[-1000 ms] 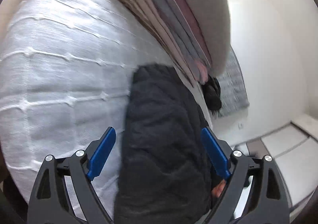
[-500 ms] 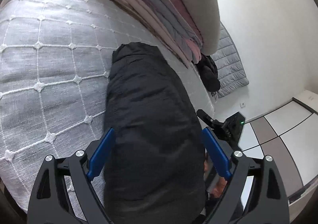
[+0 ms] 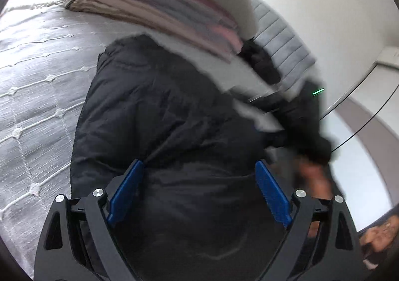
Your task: Fold large clothes
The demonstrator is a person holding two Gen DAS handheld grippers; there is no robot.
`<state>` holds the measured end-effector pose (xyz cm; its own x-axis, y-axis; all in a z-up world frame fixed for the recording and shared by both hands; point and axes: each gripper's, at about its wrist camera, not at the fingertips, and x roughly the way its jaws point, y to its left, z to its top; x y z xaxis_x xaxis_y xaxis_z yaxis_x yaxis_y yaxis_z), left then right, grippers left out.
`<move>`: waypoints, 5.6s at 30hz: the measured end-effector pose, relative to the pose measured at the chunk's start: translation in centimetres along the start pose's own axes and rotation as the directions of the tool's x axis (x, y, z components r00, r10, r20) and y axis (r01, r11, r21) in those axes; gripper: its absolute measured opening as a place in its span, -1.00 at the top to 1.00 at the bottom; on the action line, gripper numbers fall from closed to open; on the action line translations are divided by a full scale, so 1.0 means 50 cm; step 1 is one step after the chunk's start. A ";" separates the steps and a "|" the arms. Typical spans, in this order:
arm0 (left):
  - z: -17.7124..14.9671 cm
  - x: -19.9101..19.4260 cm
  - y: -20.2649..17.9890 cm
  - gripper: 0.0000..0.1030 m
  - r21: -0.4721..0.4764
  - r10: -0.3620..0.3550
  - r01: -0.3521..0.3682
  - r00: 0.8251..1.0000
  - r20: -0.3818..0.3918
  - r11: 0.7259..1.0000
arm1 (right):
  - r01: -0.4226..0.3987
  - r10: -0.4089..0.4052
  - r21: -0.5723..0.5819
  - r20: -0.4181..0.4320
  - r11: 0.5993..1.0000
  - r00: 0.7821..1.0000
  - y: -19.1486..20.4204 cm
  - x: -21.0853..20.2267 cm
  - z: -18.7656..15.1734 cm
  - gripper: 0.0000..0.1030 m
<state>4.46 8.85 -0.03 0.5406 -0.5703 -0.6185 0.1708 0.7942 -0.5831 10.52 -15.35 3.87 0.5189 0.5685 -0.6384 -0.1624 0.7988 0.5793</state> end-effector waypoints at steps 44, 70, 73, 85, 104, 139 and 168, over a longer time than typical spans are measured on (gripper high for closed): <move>-0.026 -0.121 0.170 -0.72 -0.394 -0.049 0.107 0.987 0.155 0.913 | -0.052 0.089 0.426 -0.067 0.903 0.994 -0.300 -0.159 -0.214 -0.87; -0.028 -0.131 0.172 -0.72 -0.371 -0.017 0.065 0.991 0.131 0.926 | -0.069 0.100 0.439 -0.048 0.896 0.994 -0.317 -0.170 -0.212 -0.87; -0.028 -0.132 0.173 -0.72 -0.365 -0.011 0.057 0.992 0.125 0.929 | -0.073 0.105 0.442 -0.047 0.894 0.993 -0.318 -0.171 -0.211 -0.87; -0.045 -0.121 0.229 -0.72 -0.361 -0.038 0.017 0.998 -0.050 0.932 | -0.236 0.288 0.516 -0.020 0.823 0.958 -0.349 -0.159 -0.201 -0.87; -0.039 -0.011 0.101 -0.02 -0.069 -0.032 0.022 0.988 -0.149 0.997 | -0.255 0.303 0.219 -0.225 0.942 0.926 -0.234 -0.062 -0.162 -0.27; -0.058 -0.038 0.181 -0.38 -0.208 -0.091 0.051 0.978 -0.186 0.977 | -0.280 0.345 0.247 -0.279 0.928 0.896 -0.266 -0.019 -0.136 -0.67; -0.363 -0.322 -0.125 -0.85 0.185 0.352 -0.392 0.910 0.218 0.901 | 0.262 -0.217 -0.282 0.182 0.923 0.959 0.085 -0.245 -0.442 -0.86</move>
<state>-20.27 9.26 4.01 0.7315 -0.1942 -0.6536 0.0940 0.9781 -0.1854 -15.05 -14.56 2.93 0.6859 0.3360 -0.6455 -0.2505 0.9418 0.2241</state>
